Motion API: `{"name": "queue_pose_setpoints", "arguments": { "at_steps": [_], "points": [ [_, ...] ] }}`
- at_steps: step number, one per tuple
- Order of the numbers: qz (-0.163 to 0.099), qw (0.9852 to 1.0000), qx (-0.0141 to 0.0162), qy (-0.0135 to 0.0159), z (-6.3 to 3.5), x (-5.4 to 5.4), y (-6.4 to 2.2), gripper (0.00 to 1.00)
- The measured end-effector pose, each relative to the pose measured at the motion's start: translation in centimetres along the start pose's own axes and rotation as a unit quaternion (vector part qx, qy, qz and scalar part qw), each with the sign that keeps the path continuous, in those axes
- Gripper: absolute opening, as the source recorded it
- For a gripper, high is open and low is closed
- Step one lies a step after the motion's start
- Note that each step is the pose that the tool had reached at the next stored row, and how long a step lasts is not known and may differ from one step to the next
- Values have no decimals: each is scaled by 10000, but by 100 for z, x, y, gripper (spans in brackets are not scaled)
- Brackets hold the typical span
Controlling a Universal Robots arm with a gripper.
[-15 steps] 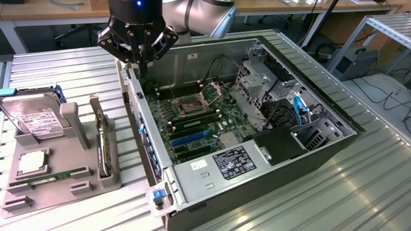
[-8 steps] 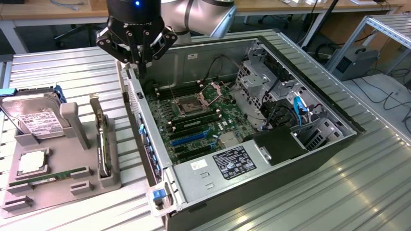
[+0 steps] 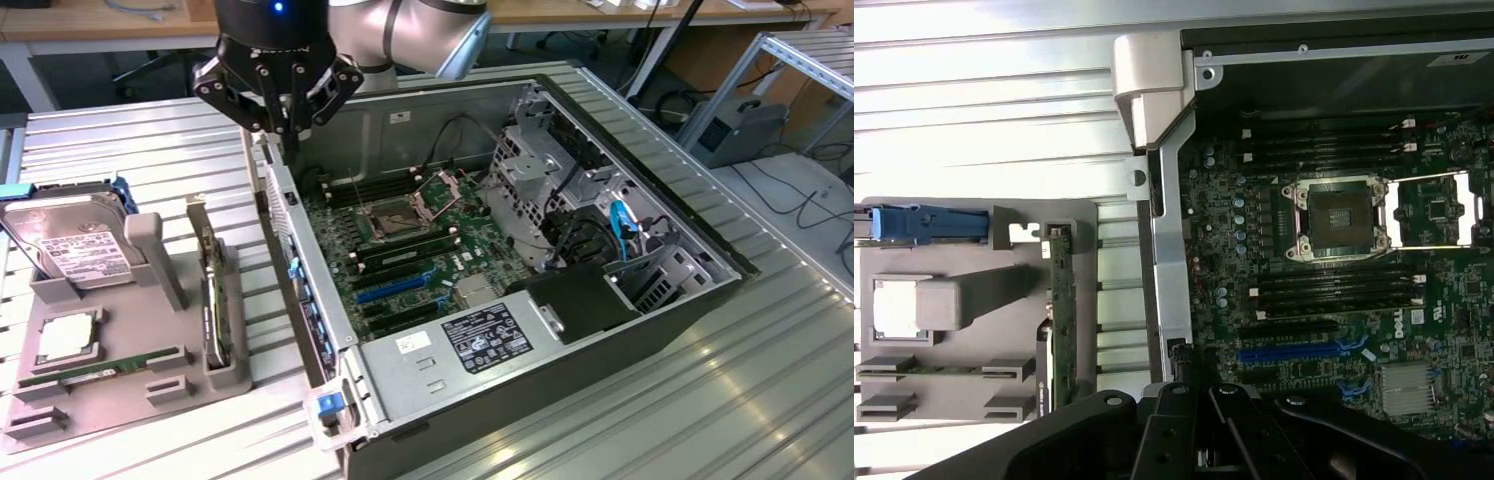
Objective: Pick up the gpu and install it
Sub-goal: 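Reach for the gpu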
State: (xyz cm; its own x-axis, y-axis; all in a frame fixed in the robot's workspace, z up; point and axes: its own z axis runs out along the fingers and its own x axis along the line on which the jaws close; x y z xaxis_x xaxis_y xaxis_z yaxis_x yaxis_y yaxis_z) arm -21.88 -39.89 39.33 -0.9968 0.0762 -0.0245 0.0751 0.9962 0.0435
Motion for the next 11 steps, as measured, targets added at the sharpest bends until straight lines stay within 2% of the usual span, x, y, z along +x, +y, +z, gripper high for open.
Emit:
{"name": "queue_pose_setpoints", "arguments": {
  "at_steps": [11],
  "points": [
    [0,10000,0,0,-1,53,-4,11]
  ]
}}
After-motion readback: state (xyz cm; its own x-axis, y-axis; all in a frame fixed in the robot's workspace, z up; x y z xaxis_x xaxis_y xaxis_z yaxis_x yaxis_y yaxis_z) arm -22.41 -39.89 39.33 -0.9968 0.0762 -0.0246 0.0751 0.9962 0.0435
